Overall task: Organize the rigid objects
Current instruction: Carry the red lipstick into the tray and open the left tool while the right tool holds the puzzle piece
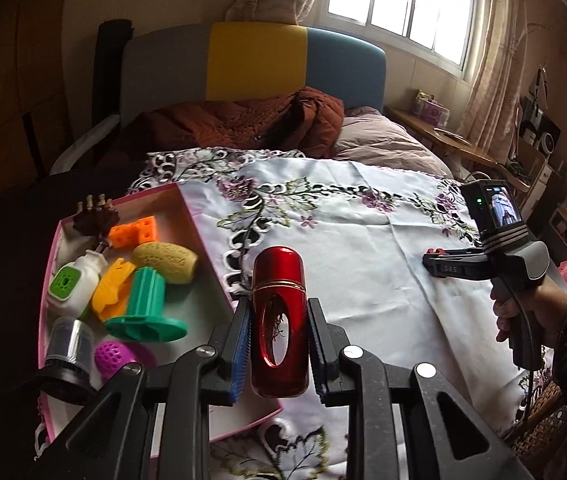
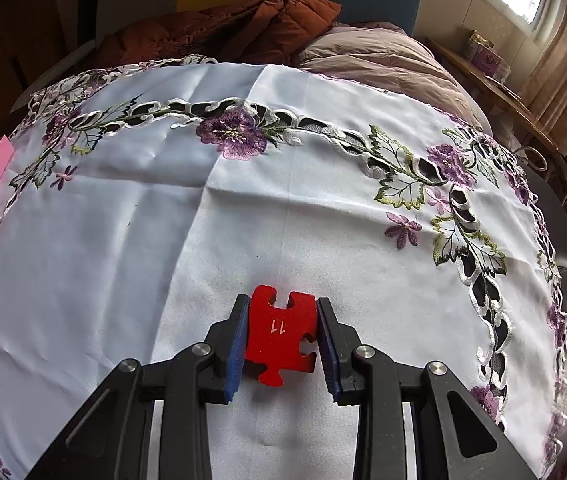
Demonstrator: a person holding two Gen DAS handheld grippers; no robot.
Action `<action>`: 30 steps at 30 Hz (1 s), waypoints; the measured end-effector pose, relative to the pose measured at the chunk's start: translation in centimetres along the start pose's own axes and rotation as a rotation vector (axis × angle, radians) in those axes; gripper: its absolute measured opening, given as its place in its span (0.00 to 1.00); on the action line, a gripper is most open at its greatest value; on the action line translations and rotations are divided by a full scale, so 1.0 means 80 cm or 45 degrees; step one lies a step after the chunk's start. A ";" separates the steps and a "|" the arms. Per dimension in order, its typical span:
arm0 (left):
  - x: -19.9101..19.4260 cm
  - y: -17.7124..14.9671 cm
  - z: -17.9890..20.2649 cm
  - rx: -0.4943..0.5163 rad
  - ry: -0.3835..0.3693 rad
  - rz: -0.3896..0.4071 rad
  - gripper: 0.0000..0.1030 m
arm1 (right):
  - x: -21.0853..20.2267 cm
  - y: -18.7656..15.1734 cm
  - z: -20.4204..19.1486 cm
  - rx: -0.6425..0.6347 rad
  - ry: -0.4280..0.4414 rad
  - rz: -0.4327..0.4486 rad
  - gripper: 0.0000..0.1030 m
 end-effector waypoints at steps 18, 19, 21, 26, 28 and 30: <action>-0.037 -0.057 -0.146 -0.247 0.031 -0.051 0.25 | -0.001 0.000 0.000 -0.028 -0.030 0.003 0.32; -0.033 -0.056 -0.141 -0.245 0.011 -0.058 0.25 | -0.001 0.000 0.000 -0.029 -0.031 0.002 0.32; -0.026 -0.054 -0.127 -0.209 -0.028 -0.072 0.25 | -0.001 0.000 -0.001 -0.034 -0.036 0.003 0.32; 0.009 -0.047 -0.095 -0.142 -0.065 -0.133 0.25 | -0.002 -0.001 -0.001 -0.033 -0.034 -0.001 0.32; 0.025 -0.049 -0.089 -0.124 -0.072 -0.170 0.25 | -0.002 -0.001 -0.001 -0.033 -0.033 -0.002 0.32; 0.032 -0.053 -0.086 -0.113 -0.064 -0.188 0.27 | -0.001 -0.001 -0.001 -0.033 -0.032 -0.004 0.32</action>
Point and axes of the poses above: each gripper's, at about its wrist camera, not at the fingertips, and x roughly the way its jaws point, z to its right, y to its top, the point moved 6 cm from there along x, roughly the way its jaws point, and after that the axes turned 6 degrees about -z, right-handed, at the moved point
